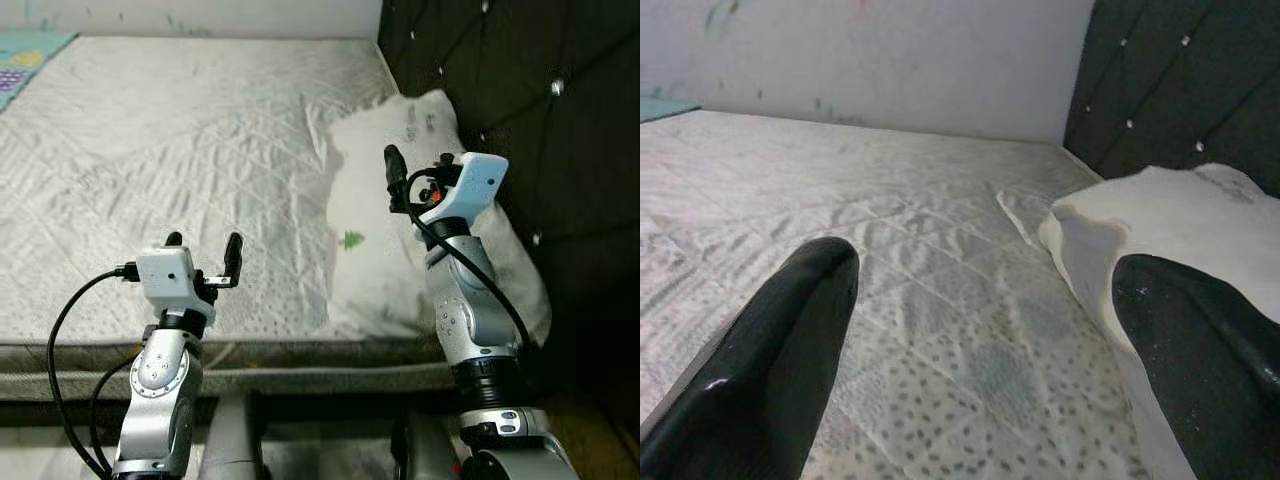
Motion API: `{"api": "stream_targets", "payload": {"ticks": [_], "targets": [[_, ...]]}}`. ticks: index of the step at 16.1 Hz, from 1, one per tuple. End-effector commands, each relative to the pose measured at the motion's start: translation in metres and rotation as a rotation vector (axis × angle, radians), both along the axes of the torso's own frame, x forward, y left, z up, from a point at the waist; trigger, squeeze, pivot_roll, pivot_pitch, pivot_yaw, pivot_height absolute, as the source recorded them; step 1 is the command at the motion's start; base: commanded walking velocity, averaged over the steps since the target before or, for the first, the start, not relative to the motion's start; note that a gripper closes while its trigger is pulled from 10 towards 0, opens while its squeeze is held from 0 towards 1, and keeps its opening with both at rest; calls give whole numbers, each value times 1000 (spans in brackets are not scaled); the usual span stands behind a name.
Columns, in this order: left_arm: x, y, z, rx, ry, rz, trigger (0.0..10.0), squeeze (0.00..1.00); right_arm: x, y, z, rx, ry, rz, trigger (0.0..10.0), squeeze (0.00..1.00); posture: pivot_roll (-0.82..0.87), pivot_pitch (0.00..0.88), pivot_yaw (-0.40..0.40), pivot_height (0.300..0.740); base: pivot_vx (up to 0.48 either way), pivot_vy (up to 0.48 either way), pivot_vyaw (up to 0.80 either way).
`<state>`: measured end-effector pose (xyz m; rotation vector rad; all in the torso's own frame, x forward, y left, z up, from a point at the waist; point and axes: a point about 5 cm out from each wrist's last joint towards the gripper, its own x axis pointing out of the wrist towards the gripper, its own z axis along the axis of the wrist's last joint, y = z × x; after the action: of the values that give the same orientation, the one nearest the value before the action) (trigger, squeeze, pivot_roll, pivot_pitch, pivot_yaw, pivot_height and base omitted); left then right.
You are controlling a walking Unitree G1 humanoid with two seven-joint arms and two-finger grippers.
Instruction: Clean up the room
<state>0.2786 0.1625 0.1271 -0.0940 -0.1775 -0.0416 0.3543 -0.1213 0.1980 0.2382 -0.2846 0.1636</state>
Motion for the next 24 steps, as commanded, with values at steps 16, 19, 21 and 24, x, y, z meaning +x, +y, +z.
{"api": "stream_targets", "payload": {"ticks": [16,19,21,24], "targets": [[-1,-5,-13,180,86,-220,10000,0,16,-31,-32,-353,163,13,10000,0,89,0,10,740,0,0,0],[-15,-19,-27,182,120,-224,10000,0,3,-20,-66,-321,252,52,10000,0,101,0,10,740,0,0,0],[-20,-18,-33,170,117,-180,10000,0,-3,-15,-76,-251,273,19,10000,0,109,0,8,740,0,0,0],[-27,-9,-45,117,126,-46,10000,0,-20,-15,-93,-223,286,-115,10000,0,122,0,-10,740,0,0,0]]}}
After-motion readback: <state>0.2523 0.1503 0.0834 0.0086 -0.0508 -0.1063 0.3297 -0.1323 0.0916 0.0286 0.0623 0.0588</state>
